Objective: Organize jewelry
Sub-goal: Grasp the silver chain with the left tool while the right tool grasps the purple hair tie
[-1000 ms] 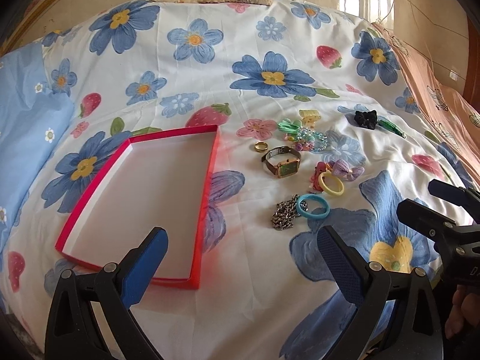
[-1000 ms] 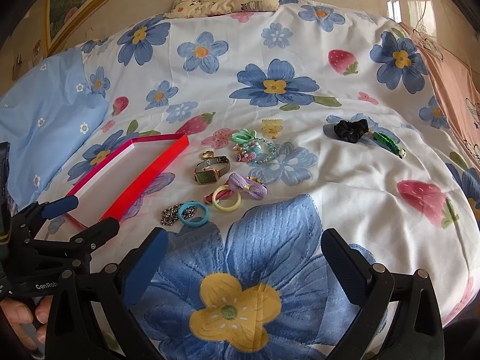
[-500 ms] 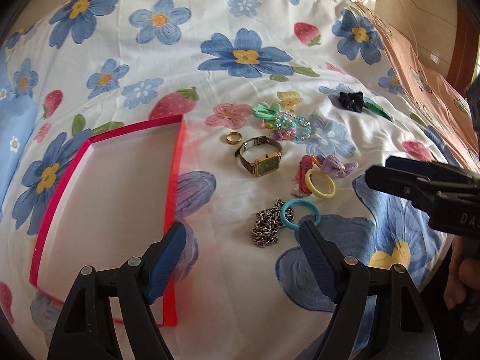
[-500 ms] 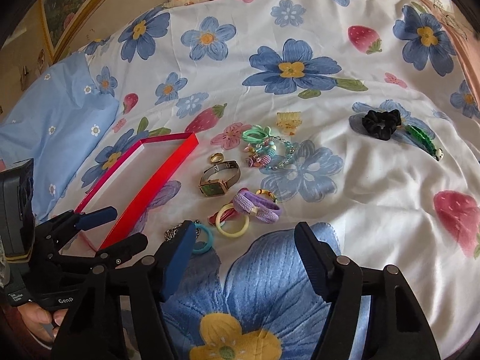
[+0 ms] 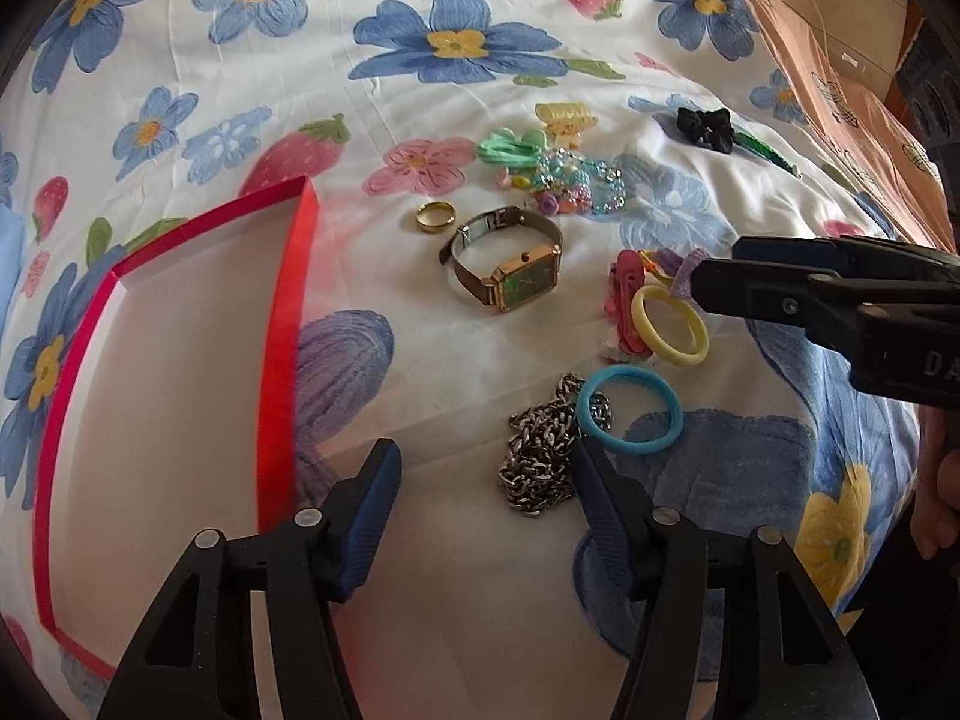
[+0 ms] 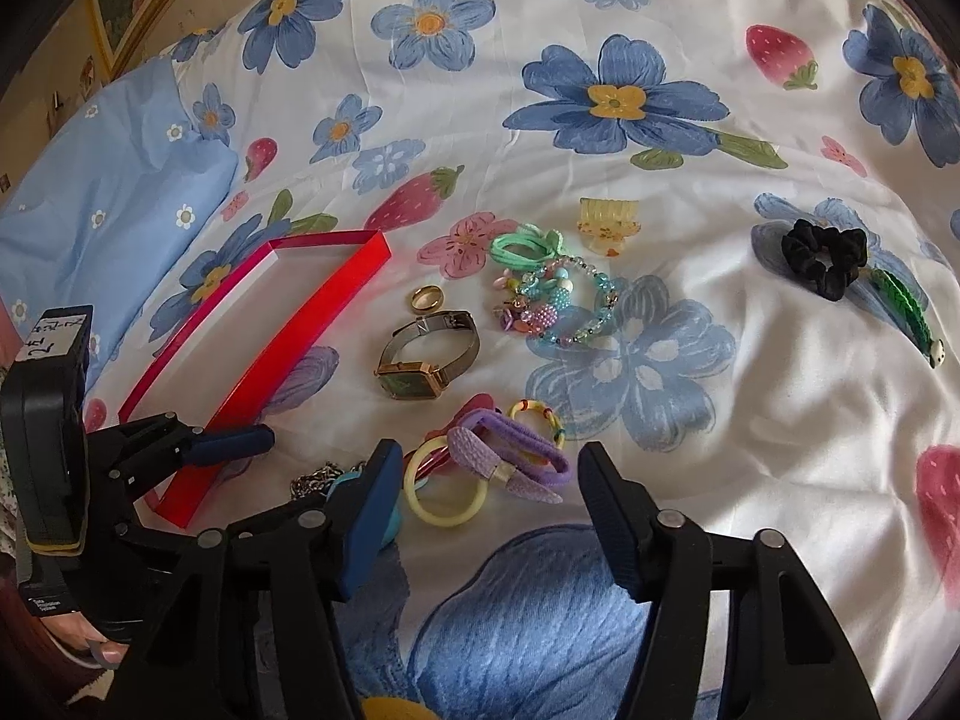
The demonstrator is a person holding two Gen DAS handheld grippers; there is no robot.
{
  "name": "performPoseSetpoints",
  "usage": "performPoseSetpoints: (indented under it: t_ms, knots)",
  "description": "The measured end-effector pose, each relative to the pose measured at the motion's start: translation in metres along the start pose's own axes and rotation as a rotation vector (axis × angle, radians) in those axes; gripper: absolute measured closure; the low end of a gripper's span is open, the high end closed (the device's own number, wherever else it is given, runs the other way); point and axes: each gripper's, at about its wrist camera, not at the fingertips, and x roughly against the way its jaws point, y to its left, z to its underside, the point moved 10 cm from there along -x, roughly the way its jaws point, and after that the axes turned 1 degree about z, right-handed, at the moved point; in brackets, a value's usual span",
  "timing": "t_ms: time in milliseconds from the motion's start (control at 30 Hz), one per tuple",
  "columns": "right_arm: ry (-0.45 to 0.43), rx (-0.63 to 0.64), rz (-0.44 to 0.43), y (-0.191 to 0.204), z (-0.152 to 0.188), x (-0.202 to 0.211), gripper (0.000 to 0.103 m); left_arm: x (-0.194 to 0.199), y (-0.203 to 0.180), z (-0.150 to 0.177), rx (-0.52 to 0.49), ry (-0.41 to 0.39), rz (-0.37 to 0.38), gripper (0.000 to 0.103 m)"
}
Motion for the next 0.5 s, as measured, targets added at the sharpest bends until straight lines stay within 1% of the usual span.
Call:
performPoseSetpoints:
  t_ms: [33,100,133,167,200,233,267,300,333,400,500]
  knots:
    - [0.010,0.001,0.000,-0.001,0.001,-0.003,0.050,-0.002,0.000,0.000,0.000,0.002,0.003,0.047]
    - [0.028,0.003,0.001,-0.002,0.004,-0.009,0.061,-0.004,-0.001,0.000,-0.005,-0.003,0.002,0.047]
    - [0.037,0.006,0.006,-0.003,0.006,-0.011,0.063,-0.004,-0.003,0.000,-0.009,-0.006,0.008,0.051]
    - [0.042,0.006,0.005,-0.002,0.007,-0.013,0.071,-0.004,-0.005,0.000,-0.011,-0.007,0.022,0.061]
    - [0.048,0.006,-0.001,-0.001,0.008,-0.014,0.079,-0.004,-0.007,0.001,-0.013,-0.008,0.038,0.068]
    - [0.047,0.009,-0.001,0.000,0.009,-0.014,0.079,-0.004,-0.009,0.001,-0.018,-0.010,0.049,0.082]
    - [0.040,0.015,0.004,0.000,0.008,-0.013,0.081,-0.004,-0.010,0.000,-0.026,-0.012,0.049,0.088]
    - [0.033,0.019,0.004,0.002,0.007,-0.012,0.085,-0.003,-0.010,0.000,-0.030,-0.017,0.046,0.089]
    - [0.026,0.016,-0.001,0.003,0.006,-0.010,0.086,-0.001,-0.010,0.001,-0.028,-0.019,0.051,0.092]
    - [0.011,-0.003,-0.015,0.003,0.004,-0.004,0.091,0.004,-0.008,0.001,-0.010,-0.029,0.067,0.093]
    - [-0.010,-0.023,-0.022,0.002,0.000,0.004,0.093,0.015,-0.005,0.000,0.022,-0.049,0.084,0.094]
